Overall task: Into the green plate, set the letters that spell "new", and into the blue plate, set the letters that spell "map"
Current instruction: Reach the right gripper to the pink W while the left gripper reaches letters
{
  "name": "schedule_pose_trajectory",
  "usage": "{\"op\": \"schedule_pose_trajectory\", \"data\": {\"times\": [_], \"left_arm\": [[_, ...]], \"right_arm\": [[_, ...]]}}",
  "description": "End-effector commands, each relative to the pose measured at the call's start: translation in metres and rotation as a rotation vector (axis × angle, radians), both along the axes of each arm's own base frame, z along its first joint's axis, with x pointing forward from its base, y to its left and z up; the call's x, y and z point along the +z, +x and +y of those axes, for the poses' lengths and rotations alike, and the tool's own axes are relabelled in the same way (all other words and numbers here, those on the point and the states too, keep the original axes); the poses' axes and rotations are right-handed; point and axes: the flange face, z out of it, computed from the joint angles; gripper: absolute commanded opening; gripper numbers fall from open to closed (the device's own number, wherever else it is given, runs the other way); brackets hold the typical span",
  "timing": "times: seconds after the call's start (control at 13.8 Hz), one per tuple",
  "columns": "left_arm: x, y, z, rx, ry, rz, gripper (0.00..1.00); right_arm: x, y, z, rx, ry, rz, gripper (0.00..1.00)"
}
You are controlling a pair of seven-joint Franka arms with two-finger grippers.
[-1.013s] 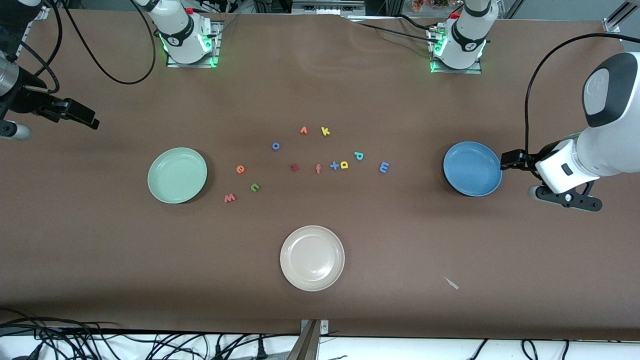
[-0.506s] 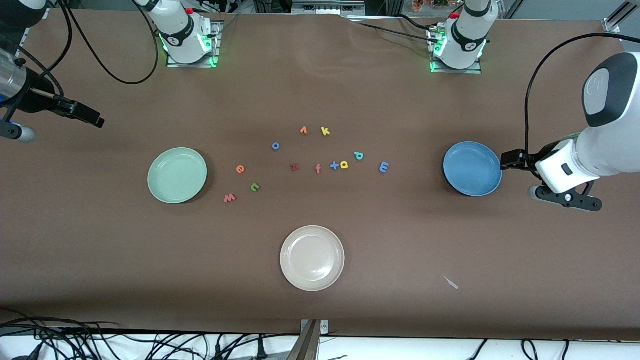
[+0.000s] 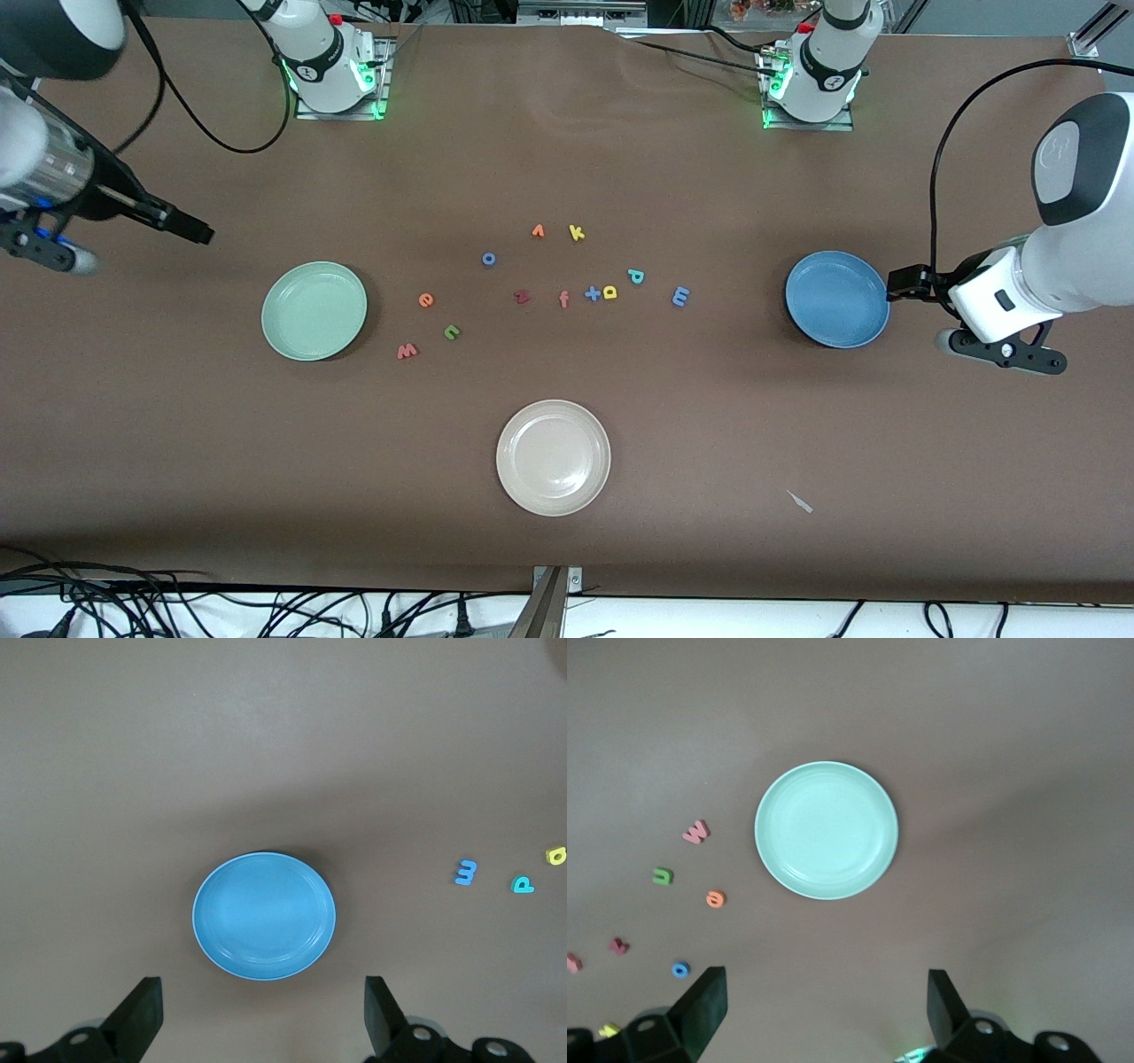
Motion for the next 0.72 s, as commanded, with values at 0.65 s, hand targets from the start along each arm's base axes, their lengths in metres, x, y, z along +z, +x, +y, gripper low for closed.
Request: {"op": "schedule_pose_trajectory", "data": {"times": [0.65], "left_arm": [[-0.009,-0.004,-0.026,0.031,-0.026,0.018,1.00]], "right_arm": [[-0.206,0.059,0.157,-0.501,-0.053,-0.078,0.88]]}}
